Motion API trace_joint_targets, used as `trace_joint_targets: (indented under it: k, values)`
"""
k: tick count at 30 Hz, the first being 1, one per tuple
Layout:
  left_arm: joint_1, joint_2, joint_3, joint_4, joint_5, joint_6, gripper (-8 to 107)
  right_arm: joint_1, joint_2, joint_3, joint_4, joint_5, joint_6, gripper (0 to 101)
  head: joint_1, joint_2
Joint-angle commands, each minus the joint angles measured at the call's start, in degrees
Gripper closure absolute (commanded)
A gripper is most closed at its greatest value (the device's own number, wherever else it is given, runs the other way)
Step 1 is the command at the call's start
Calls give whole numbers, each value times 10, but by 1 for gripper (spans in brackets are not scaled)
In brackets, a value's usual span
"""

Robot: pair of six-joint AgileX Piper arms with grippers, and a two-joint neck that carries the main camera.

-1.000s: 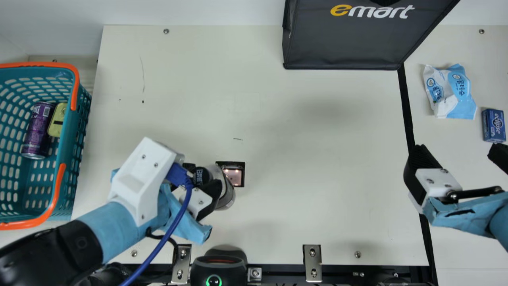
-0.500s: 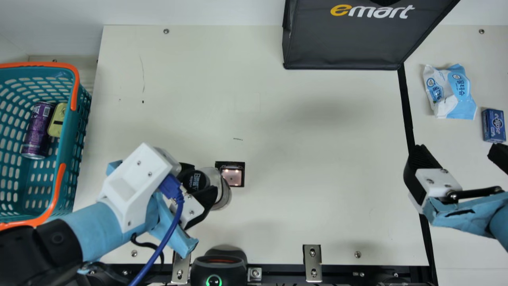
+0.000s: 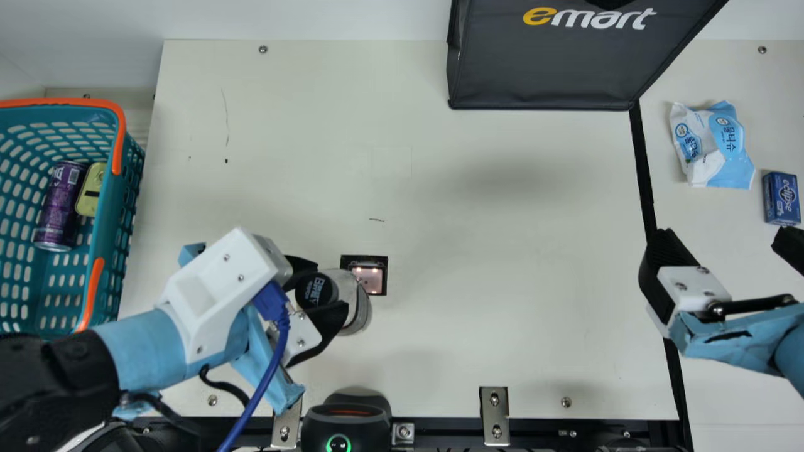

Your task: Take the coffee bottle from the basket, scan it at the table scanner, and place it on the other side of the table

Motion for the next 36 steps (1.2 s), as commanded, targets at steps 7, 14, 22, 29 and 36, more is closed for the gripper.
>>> trace_joint_targets:
  k: [7, 14, 22, 29, 36]
  values:
    - [21, 46, -21, -36, -26, 49, 107, 0, 0, 0, 0, 0, 0, 6, -15, 1]
    - [-7, 109, -56, -15, -66, 15, 107, 0, 0, 0, 0, 0, 0, 6, -15, 1]
    - [-40, 185, -106, 29, -104, -51, 107, 0, 0, 0, 0, 0, 0, 6, -15, 1]
    - [-68, 246, -141, 84, -131, -126, 107, 0, 0, 0, 0, 0, 0, 6, -15, 1]
    - [-92, 298, -157, 148, -153, -209, 107, 0, 0, 0, 0, 0, 0, 6, -15, 1]
